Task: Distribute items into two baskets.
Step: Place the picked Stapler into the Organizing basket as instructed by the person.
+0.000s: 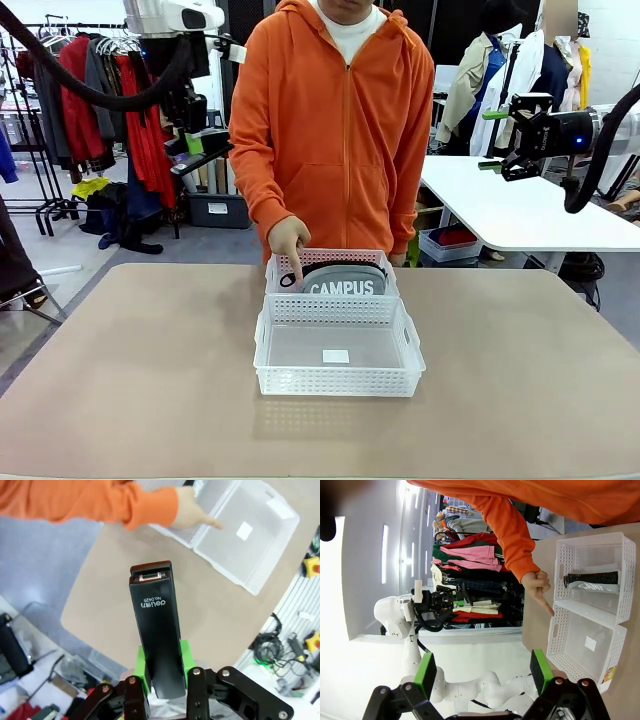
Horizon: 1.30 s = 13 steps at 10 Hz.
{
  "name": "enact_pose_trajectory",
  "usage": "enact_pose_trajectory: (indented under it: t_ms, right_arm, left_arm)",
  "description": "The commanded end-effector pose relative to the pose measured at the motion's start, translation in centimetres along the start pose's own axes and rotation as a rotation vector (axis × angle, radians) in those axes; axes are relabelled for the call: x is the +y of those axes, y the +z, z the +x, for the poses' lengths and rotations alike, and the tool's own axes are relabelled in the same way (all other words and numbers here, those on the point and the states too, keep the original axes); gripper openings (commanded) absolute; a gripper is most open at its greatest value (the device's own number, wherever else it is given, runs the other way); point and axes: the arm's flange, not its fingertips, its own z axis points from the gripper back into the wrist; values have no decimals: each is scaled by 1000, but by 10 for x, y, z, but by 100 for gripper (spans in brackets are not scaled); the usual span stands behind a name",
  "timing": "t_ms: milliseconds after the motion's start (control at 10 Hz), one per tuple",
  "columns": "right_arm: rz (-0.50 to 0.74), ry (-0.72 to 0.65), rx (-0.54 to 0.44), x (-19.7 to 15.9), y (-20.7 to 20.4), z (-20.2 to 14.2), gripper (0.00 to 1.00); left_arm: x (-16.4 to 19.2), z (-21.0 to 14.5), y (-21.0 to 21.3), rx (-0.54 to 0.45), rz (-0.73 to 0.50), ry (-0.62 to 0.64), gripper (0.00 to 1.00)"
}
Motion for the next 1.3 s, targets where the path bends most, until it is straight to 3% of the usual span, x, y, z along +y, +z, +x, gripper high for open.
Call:
enact_pose_trajectory:
  t_ms: [0,500,700,800,1200]
  right_arm:
    - [6,4,-3,2,0,0,100]
    - [6,4,-3,2,0,0,100]
    - [6,4,-3,2,0,0,100]
    - [6,4,-3,2,0,0,100]
    - [6,4,-3,2,0,0,100]
  left_arm:
    - [-18,1,-5,-50,-7,-127,0]
    - [-96,33,2,-79,-26,-347,0]
    - [-99,34,3,-65,-67,-343,0]
    - [-104,48,6,-48,-19,-333,0]
    - [-104,48,6,-48,-19,-333,0]
